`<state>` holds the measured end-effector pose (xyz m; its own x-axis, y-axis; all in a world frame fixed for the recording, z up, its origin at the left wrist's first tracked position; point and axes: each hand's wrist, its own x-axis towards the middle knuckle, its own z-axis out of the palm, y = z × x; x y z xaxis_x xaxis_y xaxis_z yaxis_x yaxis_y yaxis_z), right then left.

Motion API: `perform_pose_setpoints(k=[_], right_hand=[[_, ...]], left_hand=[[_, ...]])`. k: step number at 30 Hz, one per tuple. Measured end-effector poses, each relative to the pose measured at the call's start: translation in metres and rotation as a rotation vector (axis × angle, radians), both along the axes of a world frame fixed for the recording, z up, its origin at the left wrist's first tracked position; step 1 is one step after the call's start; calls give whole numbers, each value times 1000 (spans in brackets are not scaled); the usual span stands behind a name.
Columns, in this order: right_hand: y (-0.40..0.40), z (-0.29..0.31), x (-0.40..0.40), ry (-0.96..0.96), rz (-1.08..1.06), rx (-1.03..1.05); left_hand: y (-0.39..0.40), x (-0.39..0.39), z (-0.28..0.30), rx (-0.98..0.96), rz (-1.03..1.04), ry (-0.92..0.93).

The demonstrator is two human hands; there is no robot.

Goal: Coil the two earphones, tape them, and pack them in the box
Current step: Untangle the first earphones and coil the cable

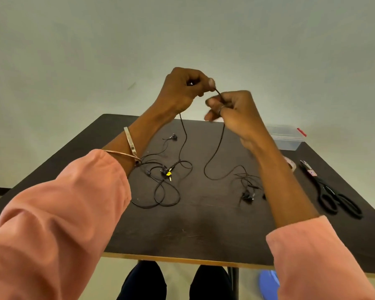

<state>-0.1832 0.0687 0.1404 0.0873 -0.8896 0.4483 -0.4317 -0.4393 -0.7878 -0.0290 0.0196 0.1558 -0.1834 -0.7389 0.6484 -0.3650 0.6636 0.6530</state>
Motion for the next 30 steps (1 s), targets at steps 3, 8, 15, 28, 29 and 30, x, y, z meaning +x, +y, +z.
perform_pose_setpoints(k=[3,8,15,28,29,30], right_hand=[[0,9,-6,-188,47,19],[0,20,-42,-518,31,-15],[1,16,-109,-872,-292,-51],[1,-16,-79,240,-383,204],[4,-16,-66,135,-227,170],[5,-17,-54,87,-113,154]], left_hand=[[2,11,0,17,48,-39],[1,41,-13,64,89,-11],[-7,68,-31,114,164,78],[14,18,-29,330,73,225],[16,13,-30,368,53,239],[19,7,-30,407,34,260]])
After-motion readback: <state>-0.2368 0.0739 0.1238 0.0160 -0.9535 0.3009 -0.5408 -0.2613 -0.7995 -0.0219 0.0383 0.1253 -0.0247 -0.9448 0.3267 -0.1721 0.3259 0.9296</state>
